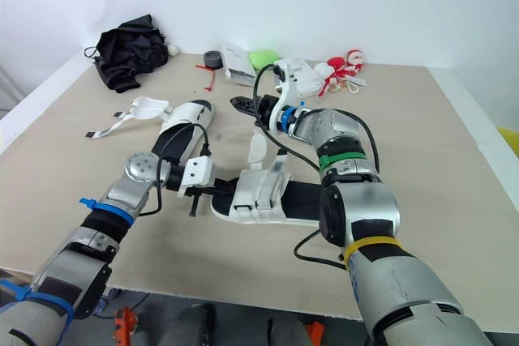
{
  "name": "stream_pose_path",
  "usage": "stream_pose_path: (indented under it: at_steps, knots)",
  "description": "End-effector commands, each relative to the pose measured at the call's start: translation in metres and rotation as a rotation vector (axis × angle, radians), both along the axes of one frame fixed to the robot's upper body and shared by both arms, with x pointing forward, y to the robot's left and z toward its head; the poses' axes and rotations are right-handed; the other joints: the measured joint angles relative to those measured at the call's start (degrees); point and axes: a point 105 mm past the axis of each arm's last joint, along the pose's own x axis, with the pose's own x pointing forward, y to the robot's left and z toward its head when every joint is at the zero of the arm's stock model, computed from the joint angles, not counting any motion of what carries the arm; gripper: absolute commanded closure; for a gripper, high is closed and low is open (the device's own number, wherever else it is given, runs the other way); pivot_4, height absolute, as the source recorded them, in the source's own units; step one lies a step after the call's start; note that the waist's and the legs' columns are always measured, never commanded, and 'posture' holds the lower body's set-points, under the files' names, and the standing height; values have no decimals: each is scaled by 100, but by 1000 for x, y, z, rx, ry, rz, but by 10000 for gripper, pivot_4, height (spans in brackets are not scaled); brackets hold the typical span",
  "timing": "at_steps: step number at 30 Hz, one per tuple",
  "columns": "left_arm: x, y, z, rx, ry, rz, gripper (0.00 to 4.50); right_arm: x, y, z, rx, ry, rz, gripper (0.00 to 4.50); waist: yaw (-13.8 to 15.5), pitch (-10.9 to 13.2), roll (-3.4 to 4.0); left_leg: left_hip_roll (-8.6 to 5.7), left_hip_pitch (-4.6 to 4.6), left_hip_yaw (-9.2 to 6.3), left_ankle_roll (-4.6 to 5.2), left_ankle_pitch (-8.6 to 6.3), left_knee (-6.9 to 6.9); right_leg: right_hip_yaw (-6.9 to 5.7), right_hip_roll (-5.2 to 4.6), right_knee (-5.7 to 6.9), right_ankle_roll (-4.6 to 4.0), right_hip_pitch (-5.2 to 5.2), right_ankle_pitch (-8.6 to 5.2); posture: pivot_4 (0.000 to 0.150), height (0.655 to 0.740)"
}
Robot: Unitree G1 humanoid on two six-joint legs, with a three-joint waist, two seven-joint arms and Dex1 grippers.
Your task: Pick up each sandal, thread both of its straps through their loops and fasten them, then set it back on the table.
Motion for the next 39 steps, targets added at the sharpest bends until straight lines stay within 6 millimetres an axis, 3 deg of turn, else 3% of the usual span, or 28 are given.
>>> stream_pose_path:
  at_steps: [1,5,8,11,17,27,30,39]
  knots:
    - [-21,8,-59,165,198,-7,45000,-6,-1,21,26,-74,49,44601,2,0,0,-1,0,0,0,0,0,0,-1,0,0,1,0,1500,7322]
    - [-21,7,-59,166,198,-12,45000,0,-8,7,-138,-129,-7,44601,4,-1,-1,-2,1,-1,0,0,4,0,-2,0,1,3,0,1500,7322]
    - [-21,6,-60,165,200,-15,45000,3,-20,15,-243,-264,-60,44601,7,0,1,-5,0,-1,0,0,7,0,-4,0,4,3,-2,1500,7322]
    - [-22,6,-60,164,201,-16,45000,1,-26,21,-297,-330,-66,35845,9,1,2,-7,-3,0,-1,1,7,2,-5,0,6,1,-1,1500,7322]
    - [-22,5,-60,159,203,-16,45000,-16,-17,20,-597,-565,19,9643,10,0,3,-6,2,-1,-2,0,6,1,-4,1,8,3,-3,1500,7322]
    - [-21,4,-60,155,203,-12,45000,-36,2,13,-960,-916,122,9643,21,-1,2,-9,0,-1,-3,1,9,0,-7,0,11,2,-5,1500,7322]
    - [-21,5,-60,156,201,-12,45000,-34,7,3,-1164,-1078,142,9643,22,0,3,-9,0,-1,-4,1,10,0,-7,0,11,2,-4,1500,7322]
    - [-21,5,-60,156,199,-9,45000,-26,16,-11,-1363,-1234,221,9643,26,-1,1,-10,2,0,-7,3,11,1,-8,0,10,5,-4,1500,7322]
